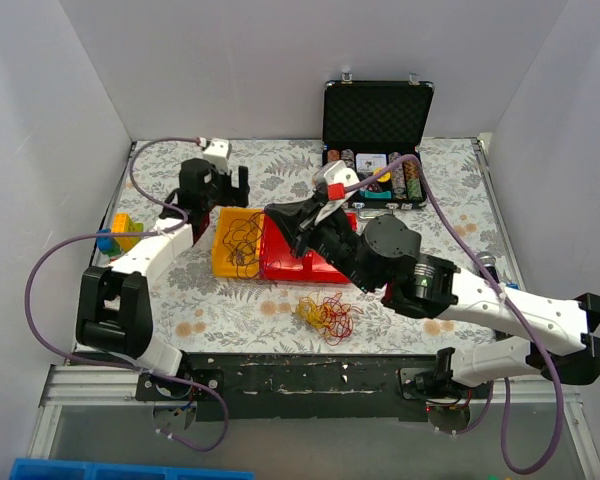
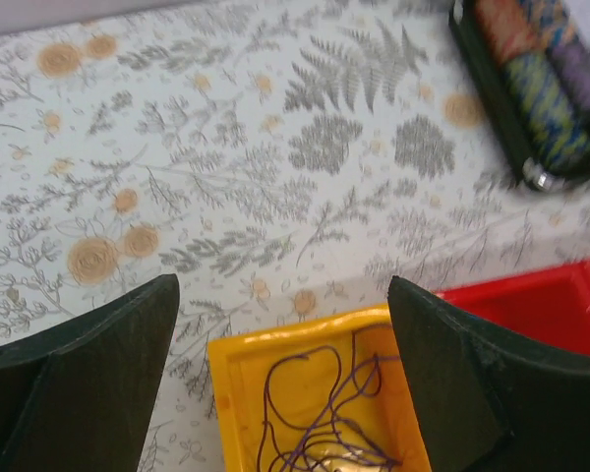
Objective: Untangle the cables
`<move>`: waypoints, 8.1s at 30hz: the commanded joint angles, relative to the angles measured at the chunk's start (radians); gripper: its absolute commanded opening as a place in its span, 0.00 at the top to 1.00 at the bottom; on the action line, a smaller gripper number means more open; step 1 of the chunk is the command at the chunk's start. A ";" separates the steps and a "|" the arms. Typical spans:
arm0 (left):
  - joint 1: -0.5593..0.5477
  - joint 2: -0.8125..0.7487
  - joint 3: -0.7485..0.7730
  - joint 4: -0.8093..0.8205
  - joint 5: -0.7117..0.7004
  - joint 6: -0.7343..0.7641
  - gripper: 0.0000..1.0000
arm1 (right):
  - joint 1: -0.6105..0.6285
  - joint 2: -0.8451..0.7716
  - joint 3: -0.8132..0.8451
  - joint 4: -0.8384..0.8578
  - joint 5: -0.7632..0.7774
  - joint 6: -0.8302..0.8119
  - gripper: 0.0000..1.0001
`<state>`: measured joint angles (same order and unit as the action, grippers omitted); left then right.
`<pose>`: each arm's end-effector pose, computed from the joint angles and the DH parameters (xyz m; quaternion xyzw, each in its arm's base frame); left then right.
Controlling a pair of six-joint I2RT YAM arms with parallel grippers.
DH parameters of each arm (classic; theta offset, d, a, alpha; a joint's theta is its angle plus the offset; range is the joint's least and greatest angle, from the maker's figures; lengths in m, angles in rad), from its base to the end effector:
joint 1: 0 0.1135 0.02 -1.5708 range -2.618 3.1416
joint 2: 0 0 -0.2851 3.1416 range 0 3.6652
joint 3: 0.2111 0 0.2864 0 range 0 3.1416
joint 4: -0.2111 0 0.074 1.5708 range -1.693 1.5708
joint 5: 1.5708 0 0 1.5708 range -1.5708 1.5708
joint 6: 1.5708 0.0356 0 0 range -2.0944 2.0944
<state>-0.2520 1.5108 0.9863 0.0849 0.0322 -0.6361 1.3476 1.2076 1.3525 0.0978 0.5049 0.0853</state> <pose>0.3624 -0.0945 0.2632 -0.1527 0.8303 -0.2425 0.4780 0.0808 0.2782 0.5051 -0.1933 0.5979 0.3847 0.6762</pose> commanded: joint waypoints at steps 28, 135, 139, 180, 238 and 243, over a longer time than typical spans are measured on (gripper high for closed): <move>0.238 -0.239 0.291 -0.361 0.179 -0.258 0.02 | -0.375 0.740 0.362 -0.072 -0.284 0.156 0.99; -0.555 -0.195 0.188 -0.687 0.462 -0.137 1.00 | -0.143 -0.102 -0.964 0.057 -0.175 0.599 0.84; -0.555 -0.236 0.333 -0.769 0.491 -0.105 1.00 | -0.120 -0.077 -0.995 0.054 -0.170 0.622 0.91; -0.555 -0.274 1.048 -0.181 -0.125 0.058 0.97 | 0.012 -0.126 -0.972 -0.228 -0.031 0.719 0.87; -0.555 -0.442 0.997 -0.135 -0.098 0.227 0.98 | -0.284 0.173 -0.342 -0.162 -0.091 0.166 0.99; -0.555 -0.454 0.979 -0.146 -0.094 0.227 0.98 | -0.384 0.176 -0.288 -0.167 -0.101 0.134 0.99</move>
<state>-0.8074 1.0672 1.9774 -0.0483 -0.0708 -0.4118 1.0134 1.3861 1.0191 -0.0425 0.4187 0.2802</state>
